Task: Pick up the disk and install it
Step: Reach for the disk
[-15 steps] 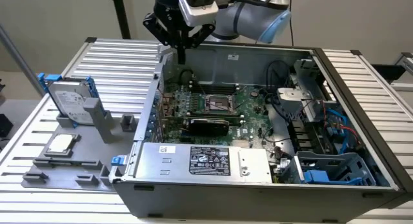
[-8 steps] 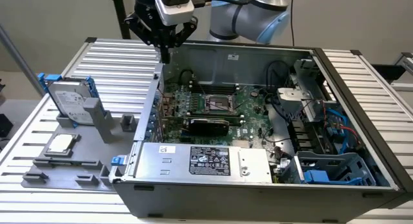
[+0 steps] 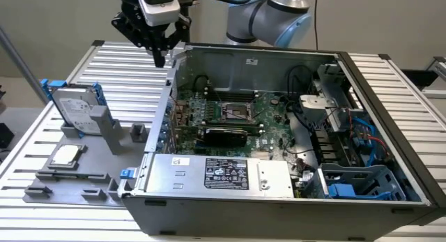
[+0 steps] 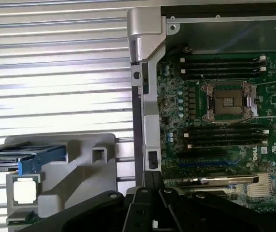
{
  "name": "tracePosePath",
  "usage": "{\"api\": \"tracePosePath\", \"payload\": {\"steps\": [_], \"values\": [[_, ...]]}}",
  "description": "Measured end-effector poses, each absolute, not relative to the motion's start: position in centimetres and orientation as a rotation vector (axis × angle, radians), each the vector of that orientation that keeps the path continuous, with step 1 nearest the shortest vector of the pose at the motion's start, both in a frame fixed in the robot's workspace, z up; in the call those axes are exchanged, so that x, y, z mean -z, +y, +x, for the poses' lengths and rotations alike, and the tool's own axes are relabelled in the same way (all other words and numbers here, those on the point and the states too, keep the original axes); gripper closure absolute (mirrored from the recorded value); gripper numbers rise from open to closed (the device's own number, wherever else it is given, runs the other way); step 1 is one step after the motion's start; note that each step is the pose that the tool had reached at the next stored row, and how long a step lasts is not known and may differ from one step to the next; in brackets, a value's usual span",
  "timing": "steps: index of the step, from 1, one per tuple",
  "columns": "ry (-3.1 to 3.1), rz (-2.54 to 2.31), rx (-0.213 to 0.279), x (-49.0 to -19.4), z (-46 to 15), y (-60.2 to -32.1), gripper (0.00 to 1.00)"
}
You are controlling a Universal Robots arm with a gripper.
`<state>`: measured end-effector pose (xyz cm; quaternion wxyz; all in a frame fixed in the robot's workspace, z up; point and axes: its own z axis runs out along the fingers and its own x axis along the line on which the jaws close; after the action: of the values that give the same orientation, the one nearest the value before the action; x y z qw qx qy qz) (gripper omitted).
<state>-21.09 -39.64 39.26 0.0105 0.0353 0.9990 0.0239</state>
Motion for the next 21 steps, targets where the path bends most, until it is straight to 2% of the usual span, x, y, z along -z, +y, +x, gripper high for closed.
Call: {"api": "tracePosePath", "payload": {"steps": [21], "values": [[3.118, 0.111, -0.075, -39.3, -30.6, -38.9, 1.0]]}}
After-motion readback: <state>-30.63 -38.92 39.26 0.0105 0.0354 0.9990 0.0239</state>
